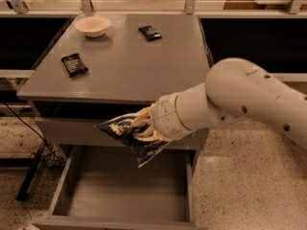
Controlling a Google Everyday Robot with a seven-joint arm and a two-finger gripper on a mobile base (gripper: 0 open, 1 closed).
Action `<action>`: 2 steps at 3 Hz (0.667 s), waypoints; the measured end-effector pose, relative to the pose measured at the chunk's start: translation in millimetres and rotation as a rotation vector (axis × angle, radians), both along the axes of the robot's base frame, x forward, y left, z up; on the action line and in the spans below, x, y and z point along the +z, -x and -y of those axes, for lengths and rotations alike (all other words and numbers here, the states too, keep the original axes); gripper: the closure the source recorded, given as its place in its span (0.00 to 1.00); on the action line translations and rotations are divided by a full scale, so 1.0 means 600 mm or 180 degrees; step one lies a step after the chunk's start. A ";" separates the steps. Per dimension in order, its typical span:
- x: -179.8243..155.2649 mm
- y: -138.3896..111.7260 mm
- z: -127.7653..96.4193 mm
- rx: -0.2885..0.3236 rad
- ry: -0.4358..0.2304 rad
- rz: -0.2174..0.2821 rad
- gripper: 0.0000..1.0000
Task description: Place blue chip bag into middle drawer
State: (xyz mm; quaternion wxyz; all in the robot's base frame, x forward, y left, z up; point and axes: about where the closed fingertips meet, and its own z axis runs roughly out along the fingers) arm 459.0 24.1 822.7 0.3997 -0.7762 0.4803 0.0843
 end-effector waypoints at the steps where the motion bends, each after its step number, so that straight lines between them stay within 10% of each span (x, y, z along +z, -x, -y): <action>1: -0.046 0.025 -0.024 0.0049 -0.0139 -0.0136 1.00; 2: -0.098 0.046 -0.042 0.0108 -0.0244 -0.0314 1.00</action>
Offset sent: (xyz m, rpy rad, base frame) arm -0.0397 0.0343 -0.0988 0.1223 0.1733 0.0489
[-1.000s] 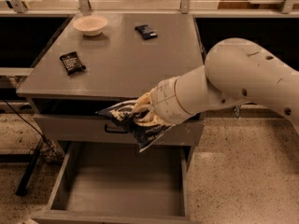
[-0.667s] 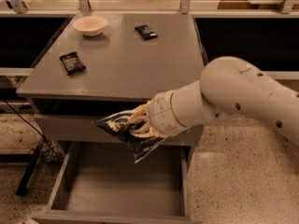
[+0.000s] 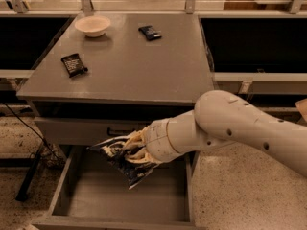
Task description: Place blue chip bag into middle drawer
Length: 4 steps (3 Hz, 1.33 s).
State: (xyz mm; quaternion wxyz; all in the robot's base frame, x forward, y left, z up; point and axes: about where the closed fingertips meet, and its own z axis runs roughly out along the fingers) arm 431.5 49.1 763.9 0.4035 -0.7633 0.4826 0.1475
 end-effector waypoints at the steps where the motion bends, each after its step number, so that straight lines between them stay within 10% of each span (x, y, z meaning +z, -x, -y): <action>1: -0.074 0.028 -0.017 0.0106 -0.0044 -0.0306 1.00; 4: -0.129 0.012 -0.013 -0.0296 0.0511 -0.0223 1.00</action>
Offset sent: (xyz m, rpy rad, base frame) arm -0.0132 0.0087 -0.0351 0.0100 0.0748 0.0267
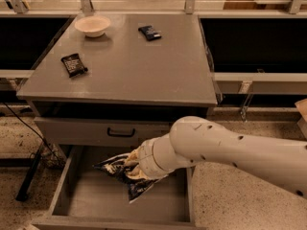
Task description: Place blue chip bag into middle drawer
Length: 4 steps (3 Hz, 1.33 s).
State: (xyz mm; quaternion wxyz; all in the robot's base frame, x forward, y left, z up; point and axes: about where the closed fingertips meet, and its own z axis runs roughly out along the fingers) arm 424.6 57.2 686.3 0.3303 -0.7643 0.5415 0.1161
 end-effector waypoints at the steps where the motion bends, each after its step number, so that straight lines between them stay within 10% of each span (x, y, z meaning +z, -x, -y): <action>1: -0.019 -0.009 0.004 -0.0125 0.0163 0.0016 1.00; 3: -0.025 -0.003 -0.002 -0.0145 0.0074 0.0001 1.00; 4: -0.119 -0.004 -0.034 -0.0193 -0.0159 -0.0118 1.00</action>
Offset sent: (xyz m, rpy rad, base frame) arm 0.0047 -0.0019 -0.0098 -0.0436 -0.0047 -0.0334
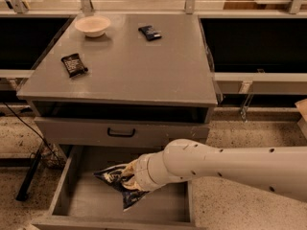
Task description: Place blue chip bag into middle drawer
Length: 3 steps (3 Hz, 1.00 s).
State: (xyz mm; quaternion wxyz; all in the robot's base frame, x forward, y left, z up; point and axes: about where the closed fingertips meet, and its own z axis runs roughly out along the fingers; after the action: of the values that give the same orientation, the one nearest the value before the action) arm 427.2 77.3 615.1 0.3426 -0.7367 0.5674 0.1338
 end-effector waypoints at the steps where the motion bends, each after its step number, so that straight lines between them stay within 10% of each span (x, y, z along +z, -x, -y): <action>1: 0.000 0.000 0.000 0.0000 0.0001 0.0000 1.00; 3: -0.052 -0.032 0.020 -0.0180 0.0292 -0.0018 1.00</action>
Offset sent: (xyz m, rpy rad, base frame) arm 0.0132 -0.0077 -0.0337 -0.1128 0.0231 -0.0598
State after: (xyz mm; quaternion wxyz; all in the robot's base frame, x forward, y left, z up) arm 446.5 65.6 583.7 0.3105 -0.7350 0.5945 0.1000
